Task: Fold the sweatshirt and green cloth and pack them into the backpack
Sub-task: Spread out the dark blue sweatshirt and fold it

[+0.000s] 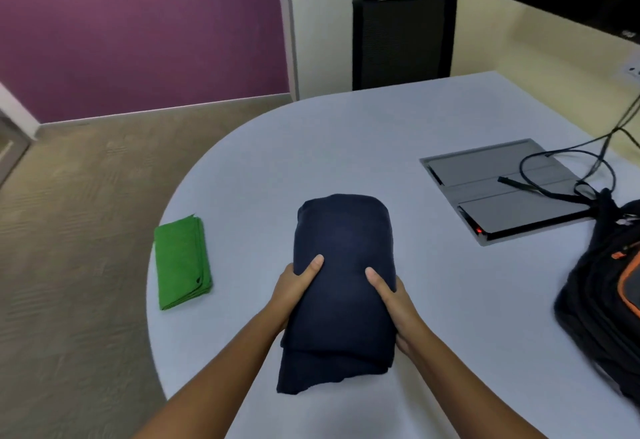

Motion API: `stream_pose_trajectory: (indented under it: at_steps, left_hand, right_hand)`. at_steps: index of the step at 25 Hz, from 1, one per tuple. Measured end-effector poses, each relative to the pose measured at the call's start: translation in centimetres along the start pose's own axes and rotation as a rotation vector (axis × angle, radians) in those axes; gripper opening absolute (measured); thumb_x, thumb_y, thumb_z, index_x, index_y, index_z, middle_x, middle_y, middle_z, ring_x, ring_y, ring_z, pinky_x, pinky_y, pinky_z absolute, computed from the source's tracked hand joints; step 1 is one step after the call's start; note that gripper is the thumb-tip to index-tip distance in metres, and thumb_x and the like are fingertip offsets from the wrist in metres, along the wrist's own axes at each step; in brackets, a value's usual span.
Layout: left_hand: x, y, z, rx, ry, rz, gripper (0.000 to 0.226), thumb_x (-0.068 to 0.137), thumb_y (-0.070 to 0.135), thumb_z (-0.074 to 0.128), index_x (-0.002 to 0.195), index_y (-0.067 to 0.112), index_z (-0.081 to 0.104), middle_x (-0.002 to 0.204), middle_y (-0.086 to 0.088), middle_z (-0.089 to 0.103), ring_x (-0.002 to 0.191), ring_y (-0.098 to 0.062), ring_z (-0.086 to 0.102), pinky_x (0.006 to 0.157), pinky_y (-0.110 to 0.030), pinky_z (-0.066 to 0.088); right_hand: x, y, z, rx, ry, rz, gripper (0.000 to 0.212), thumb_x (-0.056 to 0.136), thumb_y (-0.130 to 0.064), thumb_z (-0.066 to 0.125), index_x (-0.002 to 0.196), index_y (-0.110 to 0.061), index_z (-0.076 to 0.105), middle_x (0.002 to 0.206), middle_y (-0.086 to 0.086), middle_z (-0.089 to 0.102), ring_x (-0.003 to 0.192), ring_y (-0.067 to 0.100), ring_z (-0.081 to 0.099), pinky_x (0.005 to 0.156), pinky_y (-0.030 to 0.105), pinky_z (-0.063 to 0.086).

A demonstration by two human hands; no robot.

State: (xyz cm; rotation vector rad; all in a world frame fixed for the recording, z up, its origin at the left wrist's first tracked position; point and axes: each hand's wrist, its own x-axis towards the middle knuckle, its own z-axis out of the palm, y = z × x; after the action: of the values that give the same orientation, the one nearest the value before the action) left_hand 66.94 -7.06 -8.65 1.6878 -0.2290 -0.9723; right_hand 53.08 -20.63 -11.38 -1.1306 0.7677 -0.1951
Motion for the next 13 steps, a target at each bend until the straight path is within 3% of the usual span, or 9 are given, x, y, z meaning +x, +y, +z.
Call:
stream_pose_trajectory:
  at_steps: [3, 6, 10, 13]
  left_hand:
    - [-0.1, 0.6, -5.7, -0.050, 0.109, 0.020, 0.056, 0.077, 0.060, 0.059, 0.116, 0.020, 0.055, 0.108, 0.002, 0.065, 0.098, -0.015, 0.063, 0.078, -0.025, 0.051]
    - [0.1, 1.4, -11.4, -0.074, 0.221, 0.050, 0.040, 0.086, 0.050, 0.056, 0.112, 0.020, 0.055, 0.107, 0.000, 0.064, 0.091, -0.012, 0.062, 0.075, -0.023, 0.048]
    - [0.8, 1.9, -18.4, -0.099, 0.269, 0.066, 0.030, 0.087, 0.051, 0.052, 0.109, 0.030, 0.057, 0.101, 0.012, 0.064, 0.092, -0.005, 0.061, 0.072, -0.020, 0.047]
    - [2.1, 1.4, -23.4, -0.074, 0.305, 0.093, 0.046, 0.082, 0.059, 0.054, 0.116, 0.029, 0.055, 0.114, 0.009, 0.062, 0.102, -0.009, 0.060, 0.087, -0.026, 0.047]
  right_hand:
    - [1.5, -1.6, 6.1, -0.050, -0.091, -0.045, 0.063, 0.072, -0.057, 0.070, 0.126, -0.029, 0.053, 0.118, -0.006, 0.066, 0.105, 0.014, 0.065, 0.092, 0.039, 0.053]
    - [3.3, -2.9, 12.0, -0.104, -0.138, -0.061, 0.052, 0.077, -0.053, 0.067, 0.122, -0.028, 0.055, 0.114, -0.006, 0.068, 0.101, 0.012, 0.066, 0.089, 0.035, 0.054]
    - [6.0, -3.8, 19.2, -0.168, -0.194, -0.064, 0.045, 0.081, -0.049, 0.064, 0.120, -0.028, 0.055, 0.112, -0.007, 0.067, 0.099, 0.009, 0.066, 0.082, 0.027, 0.054]
    - [8.3, -3.7, 23.3, -0.240, -0.240, -0.055, 0.046, 0.081, -0.052, 0.063, 0.120, -0.027, 0.055, 0.112, -0.008, 0.067, 0.099, 0.009, 0.065, 0.081, 0.026, 0.053]
